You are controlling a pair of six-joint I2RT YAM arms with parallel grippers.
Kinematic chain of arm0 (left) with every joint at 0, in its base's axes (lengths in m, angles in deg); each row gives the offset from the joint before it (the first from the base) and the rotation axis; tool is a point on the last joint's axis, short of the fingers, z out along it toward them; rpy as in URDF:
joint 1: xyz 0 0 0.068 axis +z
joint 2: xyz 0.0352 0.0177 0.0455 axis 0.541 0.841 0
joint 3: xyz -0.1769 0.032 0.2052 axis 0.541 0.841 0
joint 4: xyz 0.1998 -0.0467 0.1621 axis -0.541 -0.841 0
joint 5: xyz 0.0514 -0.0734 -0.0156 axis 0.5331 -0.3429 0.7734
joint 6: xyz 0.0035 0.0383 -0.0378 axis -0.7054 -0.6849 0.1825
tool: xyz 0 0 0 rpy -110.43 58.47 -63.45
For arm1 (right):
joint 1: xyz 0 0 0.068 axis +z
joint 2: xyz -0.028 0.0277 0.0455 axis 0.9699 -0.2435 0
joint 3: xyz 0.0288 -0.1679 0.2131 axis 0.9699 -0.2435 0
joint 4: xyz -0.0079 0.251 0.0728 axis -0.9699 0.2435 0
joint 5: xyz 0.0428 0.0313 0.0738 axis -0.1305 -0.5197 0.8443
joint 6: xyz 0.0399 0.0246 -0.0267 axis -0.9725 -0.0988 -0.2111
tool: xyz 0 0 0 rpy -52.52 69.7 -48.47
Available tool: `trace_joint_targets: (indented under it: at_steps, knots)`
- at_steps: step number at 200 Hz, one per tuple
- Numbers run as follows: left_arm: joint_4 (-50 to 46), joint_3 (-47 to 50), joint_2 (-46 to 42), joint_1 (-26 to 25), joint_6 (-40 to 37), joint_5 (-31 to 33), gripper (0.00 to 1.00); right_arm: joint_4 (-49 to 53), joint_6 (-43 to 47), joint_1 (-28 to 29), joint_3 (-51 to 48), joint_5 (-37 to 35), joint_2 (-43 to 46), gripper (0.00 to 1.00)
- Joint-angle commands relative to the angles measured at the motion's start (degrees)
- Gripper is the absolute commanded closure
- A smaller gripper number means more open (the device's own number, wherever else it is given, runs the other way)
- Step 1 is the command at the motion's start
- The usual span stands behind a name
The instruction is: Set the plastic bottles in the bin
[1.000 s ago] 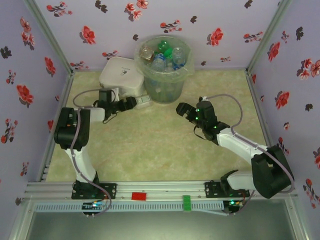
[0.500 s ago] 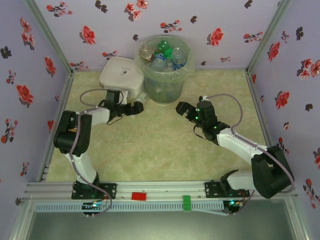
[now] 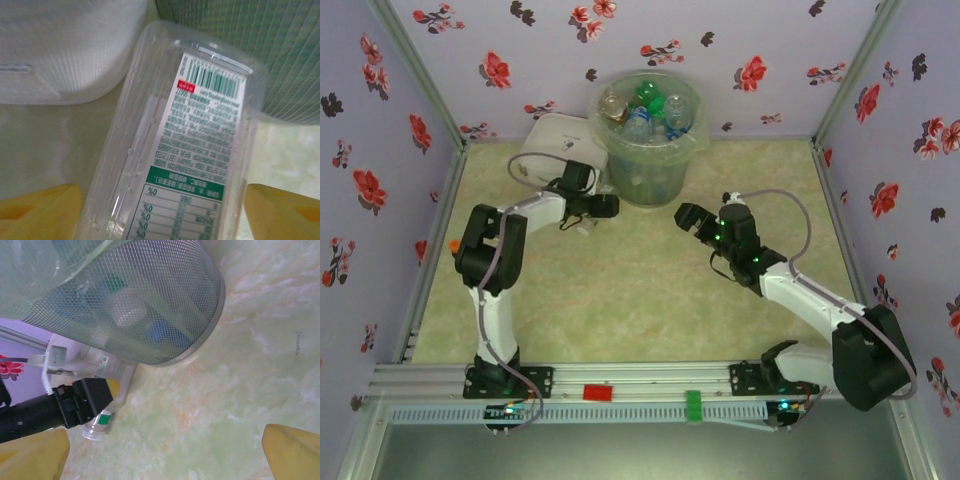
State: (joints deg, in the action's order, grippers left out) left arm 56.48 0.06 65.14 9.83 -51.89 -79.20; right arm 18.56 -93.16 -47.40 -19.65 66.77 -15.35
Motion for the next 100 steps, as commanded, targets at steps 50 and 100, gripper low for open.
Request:
trace_joint_targets:
  at_steps: [50, 100]
  knots:
    - [-2.2, 1.0, -2.4, -2.1, -2.1, 5.9, 0.46, 0.4, 1.3, 0.3, -1.6, -2.6, 2.9, 0.0]
    - [5.4, 15.1, -15.4, -2.4, 4.3, 4.9, 0.52, -0.6, 1.1, 0.2, -1.8, -1.7, 2.4, 0.0]
